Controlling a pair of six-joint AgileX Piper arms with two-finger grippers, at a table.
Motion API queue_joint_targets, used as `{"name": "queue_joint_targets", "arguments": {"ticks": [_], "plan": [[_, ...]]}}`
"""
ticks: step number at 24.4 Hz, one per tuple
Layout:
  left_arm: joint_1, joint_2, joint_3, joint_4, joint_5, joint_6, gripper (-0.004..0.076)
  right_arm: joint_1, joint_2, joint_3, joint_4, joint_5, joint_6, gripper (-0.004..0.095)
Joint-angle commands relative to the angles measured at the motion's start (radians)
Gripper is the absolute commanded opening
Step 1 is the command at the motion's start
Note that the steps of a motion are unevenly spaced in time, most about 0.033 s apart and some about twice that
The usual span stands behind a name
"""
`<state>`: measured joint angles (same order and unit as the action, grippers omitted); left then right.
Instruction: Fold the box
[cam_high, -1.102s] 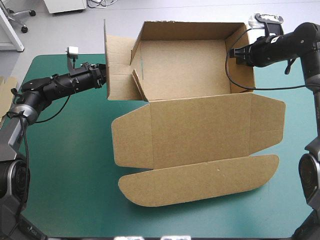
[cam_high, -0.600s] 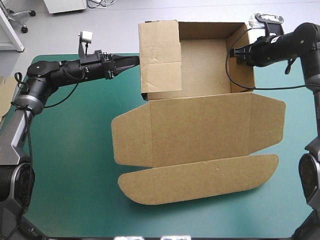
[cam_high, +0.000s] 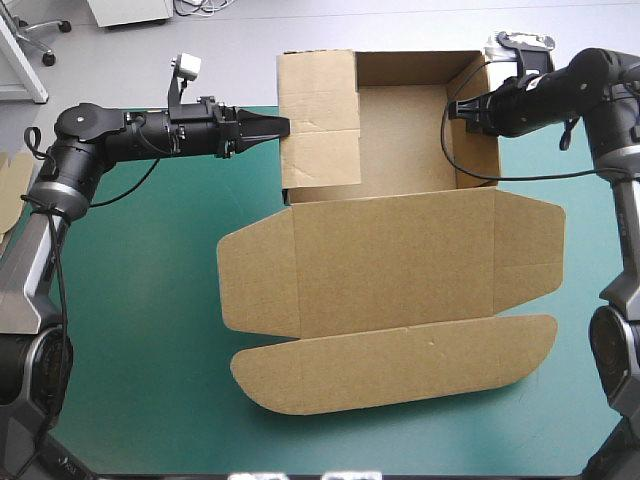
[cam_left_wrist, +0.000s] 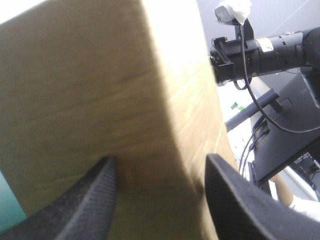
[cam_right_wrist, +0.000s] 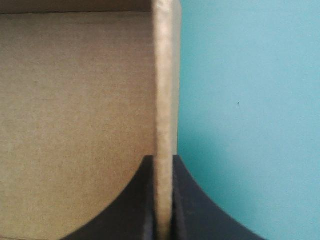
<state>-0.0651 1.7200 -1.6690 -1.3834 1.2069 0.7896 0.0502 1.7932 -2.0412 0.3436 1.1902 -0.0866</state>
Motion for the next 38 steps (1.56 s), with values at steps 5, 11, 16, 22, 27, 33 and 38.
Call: {"name": "queue_joint_targets", "arguments": {"ticks": [5, 11, 16, 22, 27, 33, 38], "plan": [[-0.015, -0.050, -0.037, 0.036, -0.070, -0.087, 0.0389, 0.062, -0.009, -0.030, 0.008, -0.096, 0.066, -0.0026], [-0.015, -0.050, -0.037, 0.145, -0.131, -0.135, 0.0389, 0.100, 0.012, -0.030, -0.036, -0.097, 0.097, -0.0026], [-0.015, -0.050, -0.037, 0.235, -0.145, -0.182, 0.0389, 0.108, 0.035, -0.030, -0.049, -0.096, 0.119, -0.0025], [-0.035, -0.050, -0.037, 0.367, -0.157, -0.261, 0.0387, 0.108, 0.036, -0.030, -0.057, -0.109, 0.136, -0.0025], [-0.120, -0.050, -0.037, 0.579, -0.244, -0.368, 0.0384, 0.128, 0.043, -0.030, -0.063, -0.098, 0.157, -0.0022], [-0.152, -0.046, -0.037, 0.689, -0.255, -0.431, 0.0383, 0.140, 0.057, -0.030, -0.074, -0.077, 0.176, -0.0022], [-0.170, -0.041, -0.038, 0.845, -0.252, -0.512, 0.0379, 0.184, 0.072, -0.030, -0.170, -0.056, 0.213, -0.0021]]}}
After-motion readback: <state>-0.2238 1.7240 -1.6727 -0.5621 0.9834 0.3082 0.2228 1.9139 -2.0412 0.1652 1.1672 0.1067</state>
